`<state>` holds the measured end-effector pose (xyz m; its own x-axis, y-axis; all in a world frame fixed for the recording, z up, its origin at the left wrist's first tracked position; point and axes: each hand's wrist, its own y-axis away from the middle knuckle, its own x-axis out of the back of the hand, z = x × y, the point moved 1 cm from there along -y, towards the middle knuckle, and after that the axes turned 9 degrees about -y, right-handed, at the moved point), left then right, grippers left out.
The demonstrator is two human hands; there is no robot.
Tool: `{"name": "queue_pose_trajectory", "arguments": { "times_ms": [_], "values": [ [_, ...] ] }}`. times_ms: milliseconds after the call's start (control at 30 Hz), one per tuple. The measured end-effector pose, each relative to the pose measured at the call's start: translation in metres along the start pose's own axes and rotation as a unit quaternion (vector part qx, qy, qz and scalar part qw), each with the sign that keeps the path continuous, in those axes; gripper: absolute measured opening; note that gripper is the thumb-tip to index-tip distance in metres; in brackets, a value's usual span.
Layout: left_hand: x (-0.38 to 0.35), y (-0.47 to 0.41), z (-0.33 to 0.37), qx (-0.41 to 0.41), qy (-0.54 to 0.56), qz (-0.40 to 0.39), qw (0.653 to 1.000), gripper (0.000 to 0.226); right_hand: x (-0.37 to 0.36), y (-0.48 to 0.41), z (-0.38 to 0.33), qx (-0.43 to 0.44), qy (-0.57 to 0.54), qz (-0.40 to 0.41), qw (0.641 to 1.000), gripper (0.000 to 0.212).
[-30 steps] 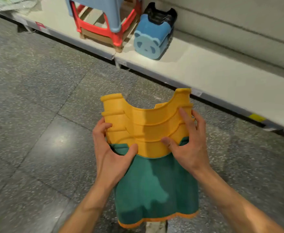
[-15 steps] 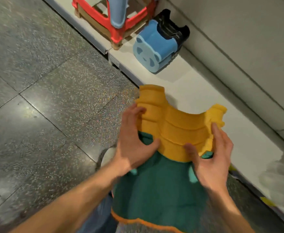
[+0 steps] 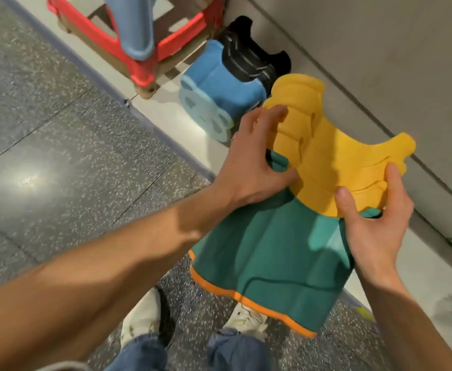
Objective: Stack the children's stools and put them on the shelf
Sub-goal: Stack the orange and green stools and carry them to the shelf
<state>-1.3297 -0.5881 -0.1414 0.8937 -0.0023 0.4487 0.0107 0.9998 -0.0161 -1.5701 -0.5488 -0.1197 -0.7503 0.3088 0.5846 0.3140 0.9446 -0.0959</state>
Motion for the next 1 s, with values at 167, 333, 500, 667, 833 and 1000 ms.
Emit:
{"name": "queue_pose_trajectory", "arguments": {
  "times_ms": [167,333,500,667,833,1000],
  "values": [
    [-0.040,-0.058,-0.002,-0.030,-0.009,-0.018,0.999,0.098,0.000,-0.048,0.028,-0.018,0.000,0.019,1.000,0.091],
    [-0.077,-0.116,-0.006,-0.025,-0.045,-0.041,0.998,0.095,-0.004,-0.100,0.054,-0.072,-0.008,0.029,0.997,0.083],
    [-0.106,-0.180,-0.004,0.004,-0.081,-0.089,0.993,0.088,-0.008,-0.149,0.074,-0.101,-0.037,0.019,0.994,0.087],
    [-0.124,-0.219,-0.006,-0.005,-0.093,-0.097,0.991,0.102,-0.011,-0.189,0.086,-0.119,-0.051,0.027,0.991,0.092],
    [-0.139,-0.239,-0.013,-0.003,-0.066,-0.098,0.993,0.095,-0.015,-0.208,0.099,-0.116,-0.048,0.030,0.992,0.106],
    [-0.146,-0.241,-0.007,-0.011,-0.056,-0.097,0.994,0.098,-0.014,-0.210,0.110,-0.110,-0.053,0.051,0.991,0.101]
  ]
}}
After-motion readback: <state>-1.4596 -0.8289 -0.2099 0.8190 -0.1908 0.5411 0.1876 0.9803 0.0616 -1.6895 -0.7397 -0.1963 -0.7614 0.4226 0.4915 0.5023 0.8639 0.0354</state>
